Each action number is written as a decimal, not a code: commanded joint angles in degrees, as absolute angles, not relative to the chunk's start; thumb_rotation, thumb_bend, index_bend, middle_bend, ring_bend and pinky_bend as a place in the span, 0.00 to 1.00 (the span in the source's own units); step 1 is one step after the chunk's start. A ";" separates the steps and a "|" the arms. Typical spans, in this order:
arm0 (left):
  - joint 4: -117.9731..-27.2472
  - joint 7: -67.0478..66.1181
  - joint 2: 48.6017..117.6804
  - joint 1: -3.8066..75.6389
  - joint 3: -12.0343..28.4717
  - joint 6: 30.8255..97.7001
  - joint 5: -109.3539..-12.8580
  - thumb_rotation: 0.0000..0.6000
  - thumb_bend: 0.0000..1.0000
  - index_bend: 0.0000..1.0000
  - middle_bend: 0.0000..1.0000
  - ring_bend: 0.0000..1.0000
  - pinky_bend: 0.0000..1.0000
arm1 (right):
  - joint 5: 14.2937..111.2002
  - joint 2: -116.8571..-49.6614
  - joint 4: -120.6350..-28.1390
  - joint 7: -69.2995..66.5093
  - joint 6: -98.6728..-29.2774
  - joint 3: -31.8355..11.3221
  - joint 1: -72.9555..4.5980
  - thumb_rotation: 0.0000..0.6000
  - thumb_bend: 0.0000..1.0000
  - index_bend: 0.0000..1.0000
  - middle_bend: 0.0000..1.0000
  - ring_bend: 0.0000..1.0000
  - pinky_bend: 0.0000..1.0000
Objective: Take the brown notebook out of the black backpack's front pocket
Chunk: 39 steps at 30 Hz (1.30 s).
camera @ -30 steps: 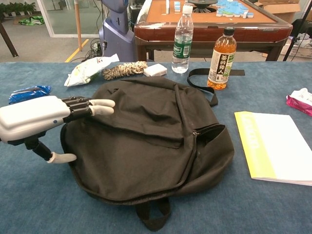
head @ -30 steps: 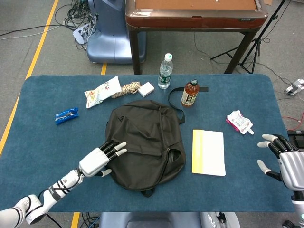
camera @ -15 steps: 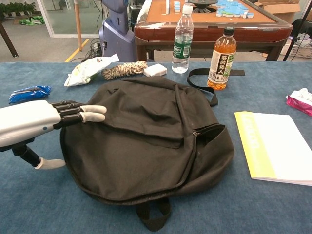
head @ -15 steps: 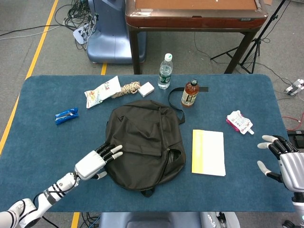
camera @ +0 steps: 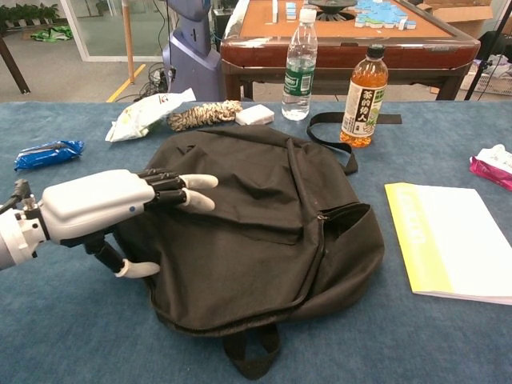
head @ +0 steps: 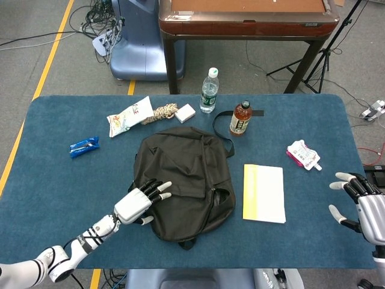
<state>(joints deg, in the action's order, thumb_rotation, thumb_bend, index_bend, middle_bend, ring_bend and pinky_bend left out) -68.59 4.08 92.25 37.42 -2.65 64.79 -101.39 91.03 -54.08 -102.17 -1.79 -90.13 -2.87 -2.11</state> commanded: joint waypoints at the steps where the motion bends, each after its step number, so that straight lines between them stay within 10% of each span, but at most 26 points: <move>1: -67.32 0.97 92.63 37.90 -2.55 64.22 -101.17 1.00 0.22 0.20 0.00 0.00 0.03 | 91.05 -54.08 -101.98 -2.03 -90.17 -2.86 -2.04 1.00 0.27 0.38 0.26 0.18 0.38; 6: -68.84 -2.33 90.91 37.79 -3.51 63.15 -100.72 1.00 0.24 0.25 0.00 0.00 0.02 | 91.07 -54.21 -101.56 -2.46 -89.98 -2.83 -2.06 1.00 0.27 0.38 0.26 0.18 0.38; 19: -72.51 3.15 89.92 37.88 -3.47 62.48 -97.79 1.00 0.64 0.57 0.03 0.00 0.02 | 91.26 -54.31 -101.05 -3.05 -90.44 -2.84 -1.71 1.00 0.27 0.38 0.26 0.18 0.38; 39: -77.31 13.70 90.30 41.51 8.97 57.77 -82.89 1.00 0.76 0.73 0.18 0.10 0.02 | 93.59 -53.90 -101.34 -3.37 -90.17 -2.56 -2.28 1.00 0.27 0.38 0.26 0.18 0.38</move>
